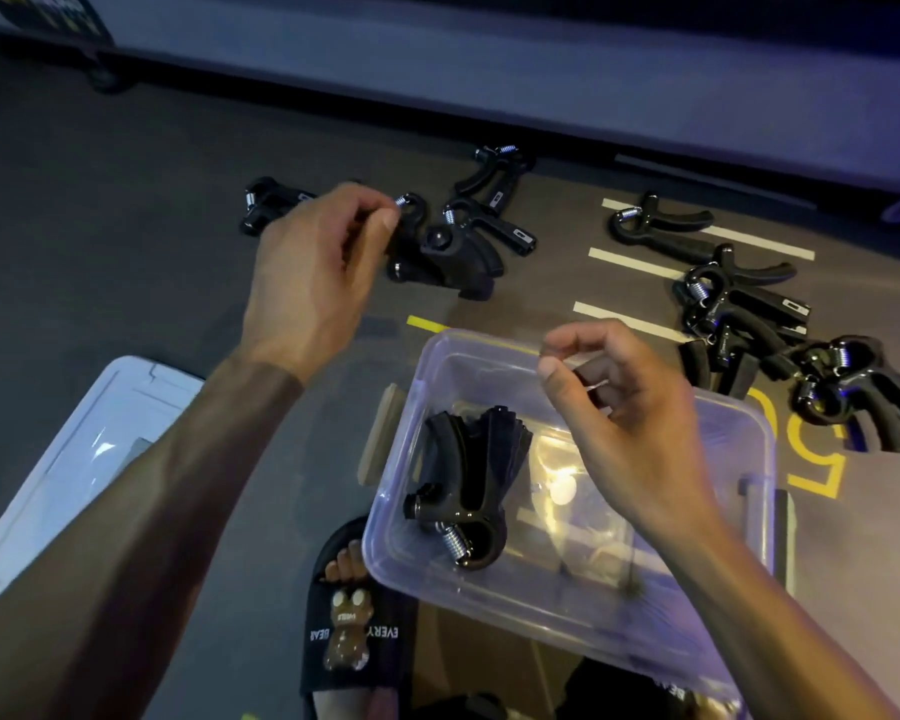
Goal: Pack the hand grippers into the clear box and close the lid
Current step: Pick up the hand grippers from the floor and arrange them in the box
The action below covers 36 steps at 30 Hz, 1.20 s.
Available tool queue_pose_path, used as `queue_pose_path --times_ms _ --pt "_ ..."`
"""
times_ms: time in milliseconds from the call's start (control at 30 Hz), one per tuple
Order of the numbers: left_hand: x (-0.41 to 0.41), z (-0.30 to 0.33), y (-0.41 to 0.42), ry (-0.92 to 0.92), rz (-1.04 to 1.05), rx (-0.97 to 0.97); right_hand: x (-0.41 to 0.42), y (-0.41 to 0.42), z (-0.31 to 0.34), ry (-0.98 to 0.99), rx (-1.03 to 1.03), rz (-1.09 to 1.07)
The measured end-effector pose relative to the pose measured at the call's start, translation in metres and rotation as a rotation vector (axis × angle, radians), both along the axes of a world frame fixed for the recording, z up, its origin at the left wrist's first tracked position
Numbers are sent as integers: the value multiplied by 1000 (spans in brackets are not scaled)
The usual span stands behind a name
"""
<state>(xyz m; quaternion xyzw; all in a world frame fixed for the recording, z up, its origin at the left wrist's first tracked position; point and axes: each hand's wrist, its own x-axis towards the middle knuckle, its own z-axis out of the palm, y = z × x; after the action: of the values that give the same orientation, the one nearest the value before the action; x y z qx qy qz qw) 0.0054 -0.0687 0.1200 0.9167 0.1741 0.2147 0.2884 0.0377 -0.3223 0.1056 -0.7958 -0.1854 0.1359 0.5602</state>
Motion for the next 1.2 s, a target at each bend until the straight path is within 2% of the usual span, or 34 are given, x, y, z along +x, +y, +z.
queue_pose_path --times_ms 133,333,433,500,633,800,933,1200 --pt "-20 29 -35 -48 -5 -102 -11 2 9 34 13 45" --pt "-43 7 -67 -13 -66 -429 -18 -12 4 -63 -107 14" --pt "-46 -5 -69 20 -120 -447 -15 -19 -1 96 -20 144" --pt "-46 -15 -67 80 -135 -405 -16 -24 -10 249 46 147" --pt "-43 -54 -53 99 -97 -334 -35 -29 -42 403 -24 37" --pt "-50 -92 -54 211 -151 -329 -60 -19 -61 487 -111 79" --pt "-50 -92 -53 207 -153 -346 -63 -15 -64 456 -234 148" --pt "-51 -96 -54 206 -146 -349 -62 -6 -55 92 -665 235"
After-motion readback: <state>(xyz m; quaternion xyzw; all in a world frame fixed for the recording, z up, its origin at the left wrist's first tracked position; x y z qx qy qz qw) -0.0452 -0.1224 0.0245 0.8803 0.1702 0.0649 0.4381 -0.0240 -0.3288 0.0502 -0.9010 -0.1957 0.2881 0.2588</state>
